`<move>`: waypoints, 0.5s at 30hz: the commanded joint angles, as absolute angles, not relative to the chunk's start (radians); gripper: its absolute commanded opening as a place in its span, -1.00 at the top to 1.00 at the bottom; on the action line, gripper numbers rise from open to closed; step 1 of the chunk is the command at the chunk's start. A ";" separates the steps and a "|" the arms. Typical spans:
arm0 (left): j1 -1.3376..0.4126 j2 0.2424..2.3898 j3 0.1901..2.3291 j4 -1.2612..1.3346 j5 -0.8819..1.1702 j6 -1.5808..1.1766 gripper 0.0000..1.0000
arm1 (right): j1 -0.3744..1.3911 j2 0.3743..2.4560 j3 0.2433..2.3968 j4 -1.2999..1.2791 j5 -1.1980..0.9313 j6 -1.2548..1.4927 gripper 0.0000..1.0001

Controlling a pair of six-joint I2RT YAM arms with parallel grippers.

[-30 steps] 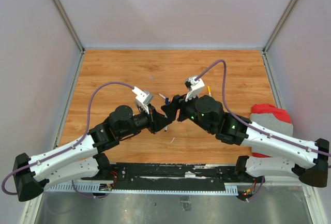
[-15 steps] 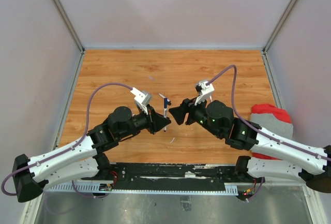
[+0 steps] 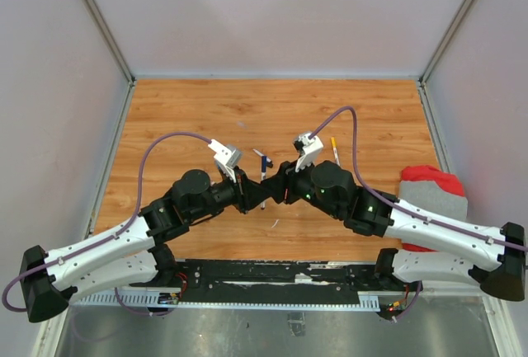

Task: Insert the pens into the pen caps
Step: Place the pen at the center of the board.

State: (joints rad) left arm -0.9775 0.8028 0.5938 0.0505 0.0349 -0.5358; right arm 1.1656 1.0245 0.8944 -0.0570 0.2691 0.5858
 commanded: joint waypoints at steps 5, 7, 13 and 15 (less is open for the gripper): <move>-0.975 0.794 0.591 0.098 0.041 -0.531 0.99 | 1.173 1.073 0.926 -0.034 0.253 0.592 0.39; -0.976 0.795 0.591 0.100 0.041 -0.529 0.99 | 1.173 1.083 0.931 -0.036 0.244 0.593 0.50; -0.975 0.801 0.595 0.103 0.051 -0.529 0.84 | 1.173 1.105 0.950 -0.057 0.248 0.582 0.91; -0.975 0.800 0.596 0.104 0.055 -0.529 0.75 | 1.171 1.106 0.959 -0.068 0.256 0.574 0.98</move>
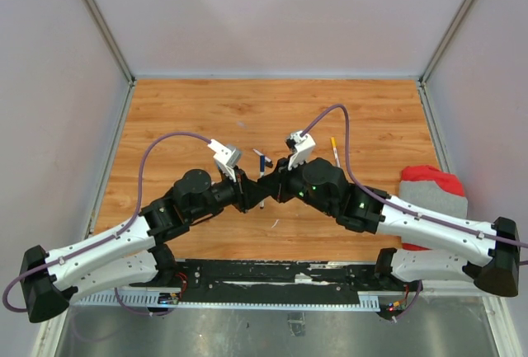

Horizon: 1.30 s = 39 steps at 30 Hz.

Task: Insert the pens into the pen caps
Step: Place the pen at the center of the board.

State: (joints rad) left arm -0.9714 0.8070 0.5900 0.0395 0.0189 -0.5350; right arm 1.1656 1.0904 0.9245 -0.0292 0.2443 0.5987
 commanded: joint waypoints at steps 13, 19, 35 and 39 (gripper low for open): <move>-0.976 0.752 0.561 0.077 0.008 -0.533 -0.29 | 1.082 1.091 1.011 -0.252 0.338 0.525 0.99; -0.974 0.741 0.618 -0.073 -0.097 -0.500 -0.39 | 0.958 1.117 1.037 -0.440 0.340 0.490 0.99; -0.706 0.855 0.918 -0.497 -0.120 -0.284 -0.44 | 0.546 1.541 1.231 -0.650 0.161 0.298 0.99; -0.706 0.790 0.889 -0.512 -0.122 -0.252 -0.45 | 0.475 1.688 1.326 -0.684 0.142 0.261 0.99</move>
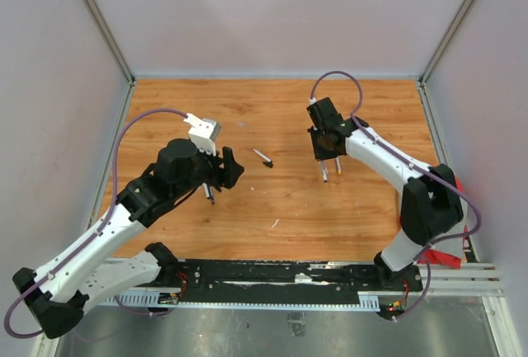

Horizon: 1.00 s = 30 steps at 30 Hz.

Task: Insert the pens into the pen caps
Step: Place the pen at the center of the board.

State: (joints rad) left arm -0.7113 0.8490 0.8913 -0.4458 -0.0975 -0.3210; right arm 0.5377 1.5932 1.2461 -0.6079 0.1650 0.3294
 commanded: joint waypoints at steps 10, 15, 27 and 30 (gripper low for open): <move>-0.706 0.700 0.805 -0.493 -0.136 -0.246 -0.46 | 0.405 1.947 1.499 -0.724 0.079 0.261 0.97; -0.706 0.699 0.792 -0.482 -0.142 -0.244 -0.45 | 0.391 2.021 1.545 -0.724 0.086 0.280 0.89; -0.706 0.716 0.787 -0.479 -0.144 -0.248 -0.45 | 0.379 2.114 1.581 -0.725 0.100 0.295 0.59; -0.706 0.722 0.787 -0.479 -0.147 -0.249 -0.45 | 0.379 2.099 1.573 -0.716 0.087 0.291 0.40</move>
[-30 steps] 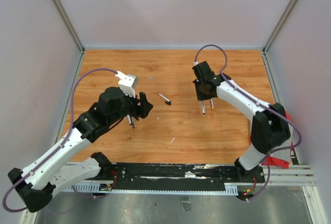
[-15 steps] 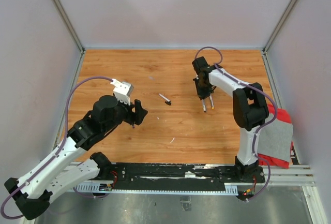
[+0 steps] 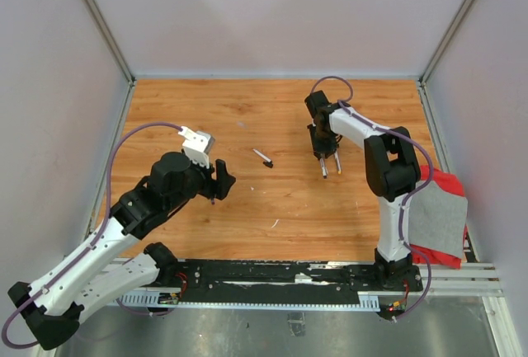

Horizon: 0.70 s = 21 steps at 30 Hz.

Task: Insert the pens into the pen caps
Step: Place the pen at the center of the board, then pick up the pen from the center of the board.

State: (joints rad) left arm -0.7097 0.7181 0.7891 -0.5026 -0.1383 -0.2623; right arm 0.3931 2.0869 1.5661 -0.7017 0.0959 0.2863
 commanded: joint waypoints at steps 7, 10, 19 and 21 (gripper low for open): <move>-0.706 0.727 0.788 -0.484 -0.169 -0.258 -0.45 | 0.381 2.024 1.569 -0.714 0.063 0.273 0.28; -0.706 0.733 0.801 -0.492 -0.182 -0.276 -0.44 | 0.399 1.956 1.569 -0.722 0.069 0.241 0.21; -0.706 0.678 0.844 -0.532 -0.301 -0.321 -0.39 | 0.531 1.756 1.486 -0.696 0.170 0.211 0.03; -0.706 0.613 0.844 -0.529 -0.322 -0.322 -0.39 | 0.588 1.747 1.491 -0.687 0.158 0.216 0.02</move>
